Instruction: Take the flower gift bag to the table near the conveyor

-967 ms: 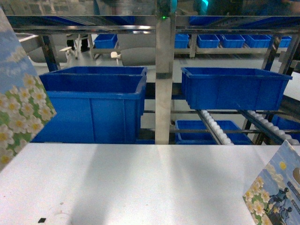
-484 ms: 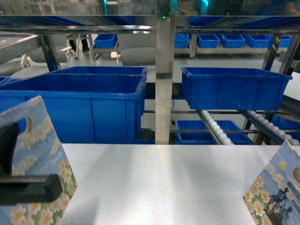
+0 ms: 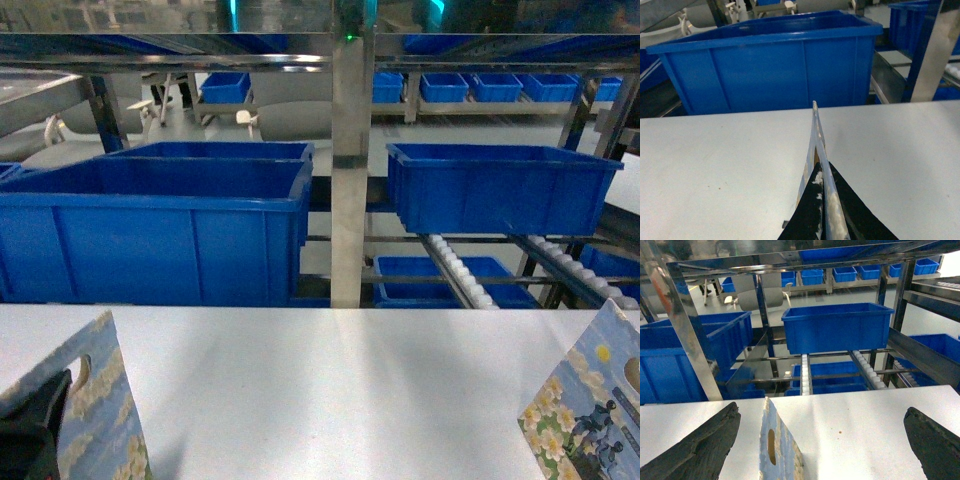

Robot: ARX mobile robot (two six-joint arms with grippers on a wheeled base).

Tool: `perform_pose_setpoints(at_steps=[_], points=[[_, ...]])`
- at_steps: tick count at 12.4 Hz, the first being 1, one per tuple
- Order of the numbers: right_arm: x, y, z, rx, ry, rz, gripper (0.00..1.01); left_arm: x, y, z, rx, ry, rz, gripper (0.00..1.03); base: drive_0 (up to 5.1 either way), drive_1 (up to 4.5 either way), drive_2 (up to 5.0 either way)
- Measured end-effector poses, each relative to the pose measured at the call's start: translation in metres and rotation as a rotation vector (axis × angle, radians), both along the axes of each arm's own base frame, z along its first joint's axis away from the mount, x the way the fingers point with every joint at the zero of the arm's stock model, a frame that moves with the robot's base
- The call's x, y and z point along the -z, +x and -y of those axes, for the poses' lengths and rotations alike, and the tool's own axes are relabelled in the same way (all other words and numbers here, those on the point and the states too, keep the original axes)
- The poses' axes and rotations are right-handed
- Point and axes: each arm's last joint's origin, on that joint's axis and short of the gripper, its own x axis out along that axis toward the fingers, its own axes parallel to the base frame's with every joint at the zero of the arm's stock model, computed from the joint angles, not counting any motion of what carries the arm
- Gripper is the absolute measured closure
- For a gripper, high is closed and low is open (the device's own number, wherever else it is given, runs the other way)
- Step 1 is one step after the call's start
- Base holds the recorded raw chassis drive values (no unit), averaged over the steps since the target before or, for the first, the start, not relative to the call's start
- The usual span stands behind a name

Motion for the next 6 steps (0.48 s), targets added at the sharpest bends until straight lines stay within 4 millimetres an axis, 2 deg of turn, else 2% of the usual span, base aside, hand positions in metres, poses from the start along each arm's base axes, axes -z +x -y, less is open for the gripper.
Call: perform_pose_setpoints(at_steps=[2, 3, 6], points=[[0.0, 0.0, 0.0, 0.0, 0.0, -0.001, 0.03, -0.011, 0.013, -0.008, -0.026, -0.039, 0.05, 1.01, 0.0, 0.0, 0.0], [0.0, 0.0, 0.0, 0.0, 0.0, 0.0, 0.03, -0.009, 0.015, -0.012, -0.028, -0.033, 0.039, 1.01, 0.0, 0.0, 0.0], [0.0, 0.0, 0.0, 0.0, 0.0, -0.001, 0.03, 0.026, 0.002, -0.018, -0.056, 0.066, -0.122, 1.01, 0.0, 0.0, 0.0]])
